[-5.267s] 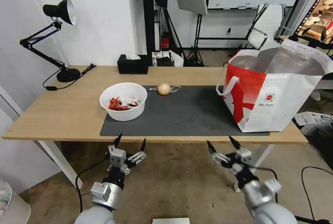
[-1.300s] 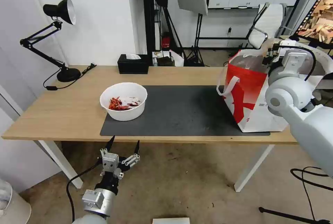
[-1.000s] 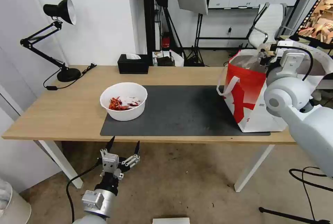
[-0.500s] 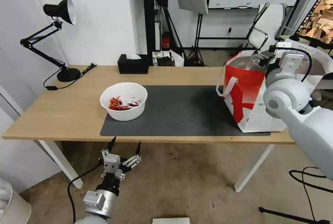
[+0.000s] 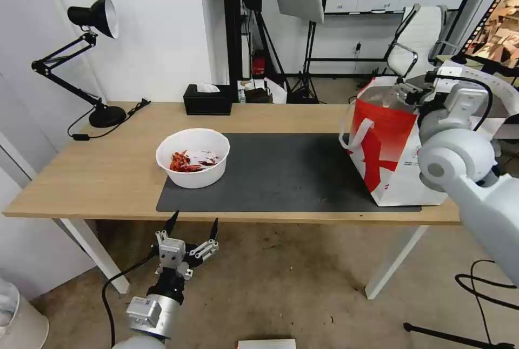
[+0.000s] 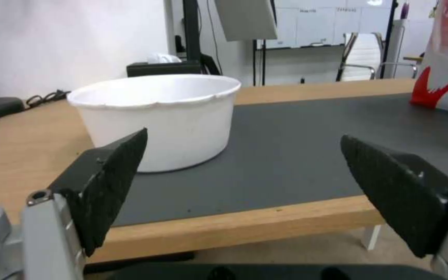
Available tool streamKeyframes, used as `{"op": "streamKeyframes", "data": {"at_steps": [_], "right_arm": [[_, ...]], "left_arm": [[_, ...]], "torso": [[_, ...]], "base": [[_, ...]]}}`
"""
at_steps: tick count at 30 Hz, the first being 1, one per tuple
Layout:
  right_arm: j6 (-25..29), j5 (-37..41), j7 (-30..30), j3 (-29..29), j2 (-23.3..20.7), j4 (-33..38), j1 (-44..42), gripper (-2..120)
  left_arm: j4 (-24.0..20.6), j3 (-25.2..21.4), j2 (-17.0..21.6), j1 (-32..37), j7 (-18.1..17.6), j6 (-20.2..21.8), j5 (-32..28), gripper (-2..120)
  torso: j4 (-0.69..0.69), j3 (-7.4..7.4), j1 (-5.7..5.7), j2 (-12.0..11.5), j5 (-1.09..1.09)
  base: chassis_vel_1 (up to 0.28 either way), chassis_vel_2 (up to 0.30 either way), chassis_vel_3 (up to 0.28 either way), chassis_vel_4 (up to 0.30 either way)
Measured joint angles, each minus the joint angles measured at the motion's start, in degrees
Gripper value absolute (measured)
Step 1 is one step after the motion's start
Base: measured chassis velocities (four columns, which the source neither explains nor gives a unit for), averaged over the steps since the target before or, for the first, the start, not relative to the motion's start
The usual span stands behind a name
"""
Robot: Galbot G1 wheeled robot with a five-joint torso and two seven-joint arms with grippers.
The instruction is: Pick up the trash from the table and place it into the takeout bag.
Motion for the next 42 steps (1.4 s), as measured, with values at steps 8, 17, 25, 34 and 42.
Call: {"op": "streamKeyframes", "data": {"at_steps": [8, 17, 25, 34, 42], "right_arm": [[10.4, -6.5, -14.8, 14.1, 2.3, 12.5, -26.0, 100], [23.1, -25.4, -23.9, 18.6, 15.1, 14.5, -54.3, 100], [28.6, -33.3, -26.9, 15.5, 20.9, 6.5, -57.9, 100], [26.8, -33.2, -27.1, 14.0, 20.7, 3.3, -56.6, 100], [26.2, -32.6, -26.2, 13.2, 20.0, 2.4, -55.2, 100]], "left_arm": [[-0.2, 0.0, -0.8, -0.4, 0.0, -0.3, 0.0, 100], [0.5, 0.3, -1.0, -0.5, 0.1, -0.6, 0.0, 100], [1.2, 0.7, -1.1, -0.6, 0.3, -0.8, 0.1, 100], [1.6, 0.7, -1.0, -0.5, 0.3, -1.0, 0.1, 100], [1.6, 0.5, -1.2, -0.4, 0.3, -1.2, 0.1, 100]], "torso": [[0.00, 0.00, 0.00, 0.0, 0.00], [-0.02, -0.01, -0.01, 0.0, -0.01], [0.00, 0.00, -0.01, 0.0, 0.00], [0.00, 0.00, -0.01, 0.0, 0.01], [0.00, 0.01, 0.00, 0.0, 0.00]], "base": [[0.000, 0.000, 0.000, 0.000], [0.000, 0.000, 0.000, 0.000], [0.000, 0.000, 0.000, 0.000], [0.000, 0.000, 0.000, 0.000], [0.000, 0.000, 0.000, 0.000]]}}
